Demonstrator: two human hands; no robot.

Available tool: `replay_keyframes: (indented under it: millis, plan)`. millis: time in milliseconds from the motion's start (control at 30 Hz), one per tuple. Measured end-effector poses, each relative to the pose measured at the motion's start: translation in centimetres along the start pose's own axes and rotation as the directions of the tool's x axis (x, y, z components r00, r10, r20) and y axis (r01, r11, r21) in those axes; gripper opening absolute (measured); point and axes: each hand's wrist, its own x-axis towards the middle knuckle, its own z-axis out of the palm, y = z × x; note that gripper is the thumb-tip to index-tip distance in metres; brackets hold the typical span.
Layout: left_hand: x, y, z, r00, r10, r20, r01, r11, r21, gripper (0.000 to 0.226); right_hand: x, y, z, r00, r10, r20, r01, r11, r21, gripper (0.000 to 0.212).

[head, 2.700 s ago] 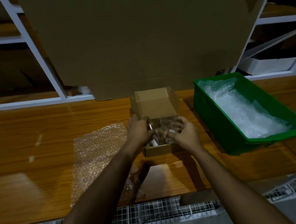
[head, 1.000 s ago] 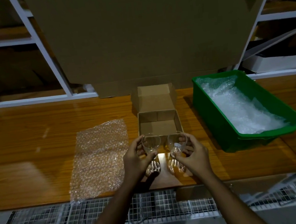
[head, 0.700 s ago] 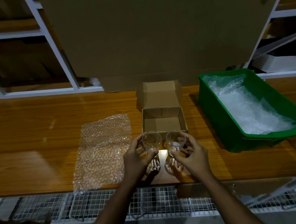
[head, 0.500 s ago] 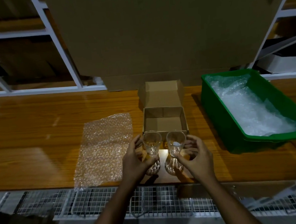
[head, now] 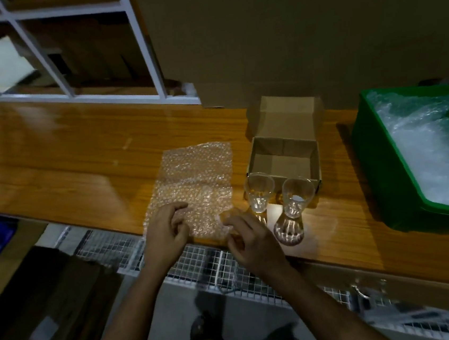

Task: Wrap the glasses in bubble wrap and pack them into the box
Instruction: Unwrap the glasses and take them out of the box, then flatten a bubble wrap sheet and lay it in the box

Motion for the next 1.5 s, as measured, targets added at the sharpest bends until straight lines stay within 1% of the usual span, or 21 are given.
replay_keyframes:
  millis: [133,233,300,367,400,467,533,600,633,700,833,900,933,1000,1100,1133,1200,1267,1333,1400,1500]
  plan:
    - [1.1,-3.5,-2.3,0.993,0.04,0.107,-0.042,0.999,0.018,0.039,2.4,-0.2,2.6,0.998,-0.024,0.062,0.026,0.999,-0.024,0.024]
    - [2.0,-5.9,-3.9,0.964,0.171,0.204,-0.178,0.984,0.019,0.032,4.3,0.2,4.5,0.994,-0.028,0.104,0.039,0.994,-0.103,0.021]
    - [2.6,-7.8,-4.8,0.919,0.216,0.328,-0.241,0.97,0.036,0.049,5.3,0.3,5.5,0.988,-0.004,0.154,0.028,0.987,-0.157,0.021]
    - [3.0,-10.1,-5.4,0.856,0.254,0.45,-0.322,0.943,0.079,0.073,5.7,0.2,6.2,0.986,0.051,0.161,-0.019,0.981,-0.195,0.021]
    - [3.1,-11.3,-5.6,0.828,0.293,0.478,-0.368,0.927,0.069,0.078,5.9,0.1,6.3,0.985,0.075,0.153,-0.041,0.976,-0.214,0.022]
    - [3.5,-13.0,-5.9,0.779,0.415,0.47,-0.455,0.89,-0.031,0.07,5.9,-0.1,5.9,0.98,0.105,0.171,-0.067,0.974,-0.216,0.034]
    - [4.1,-13.9,-6.1,0.742,0.519,0.423,-0.529,0.842,-0.105,0.053,5.3,-0.5,5.1,0.963,0.151,0.225,-0.115,0.98,-0.164,0.058]
    - [4.4,-14.5,-6.2,0.712,0.583,0.391,-0.59,0.799,-0.116,0.042,4.3,-1.0,4.8,0.934,0.201,0.295,-0.148,0.97,-0.192,0.081]
    - [4.3,-14.8,-6.2,0.708,0.588,0.391,-0.59,0.797,-0.129,0.04,3.7,-1.3,4.9,0.928,0.211,0.306,-0.139,0.961,-0.239,0.084]
    - [4.2,-15.2,-6.2,0.719,0.586,0.375,-0.571,0.805,-0.164,0.035,2.7,-1.8,5.4,0.939,0.212,0.272,-0.125,0.944,-0.306,0.075]
    - [3.8,-15.0,-6.1,0.793,0.523,0.312,-0.478,0.852,-0.212,0.024,2.2,-2.3,5.1,0.964,0.193,0.182,-0.151,0.964,-0.221,0.031]
    - [3.5,-14.3,-6.1,0.859,0.431,0.276,-0.352,0.889,-0.293,0.022,2.5,-2.5,4.8,0.962,0.227,0.149,-0.214,0.972,-0.101,0.014]
    - [3.3,-14.0,-6.2,0.892,0.362,0.269,-0.251,0.894,-0.371,0.023,2.7,-2.6,4.6,0.956,0.262,0.129,-0.26,0.965,-0.031,0.011]
    - [3.1,-13.2,-6.5,0.937,0.211,0.278,-0.039,0.856,-0.515,0.019,3.7,-3.1,4.1,0.939,0.331,0.09,-0.338,0.937,0.084,0.017]
    - [3.1,-12.4,-6.9,0.968,0.027,0.248,0.124,0.81,-0.573,0.016,5.3,-3.3,3.5,0.901,0.401,0.164,-0.423,0.895,0.14,0.031]
    - [3.2,-12.2,-6.9,0.971,-0.013,0.237,0.152,0.801,-0.58,0.017,5.6,-3.3,3.5,0.893,0.403,0.203,-0.428,0.898,0.101,0.035]
    - [3.3,-11.6,-6.9,0.968,-0.061,0.242,0.203,0.758,-0.619,0.017,6.0,-2.8,4.0,0.88,0.42,0.221,-0.44,0.897,0.049,0.025]
    - [3.3,-11.1,-6.9,0.961,-0.117,0.252,0.261,0.687,-0.678,0.016,6.2,-2.8,4.3,0.867,0.458,0.197,-0.485,0.866,0.12,0.01]
    - [3.4,-10.7,-7.2,0.953,-0.191,0.236,0.303,0.63,-0.715,0.016,6.5,-3.1,4.3,0.866,0.477,0.149,-0.499,0.836,0.227,0.009]
    - [3.8,-10.4,-7.3,0.947,-0.24,0.215,0.32,0.624,-0.713,0.018,6.7,-3.2,4.2,0.86,0.496,0.123,-0.51,0.821,0.257,0.009]
    - [4.9,-10.0,-7.0,0.934,-0.297,0.199,0.352,0.664,-0.66,0.018,7.0,-3.3,4.5,0.851,0.51,0.124,-0.524,0.827,0.202,0.018]
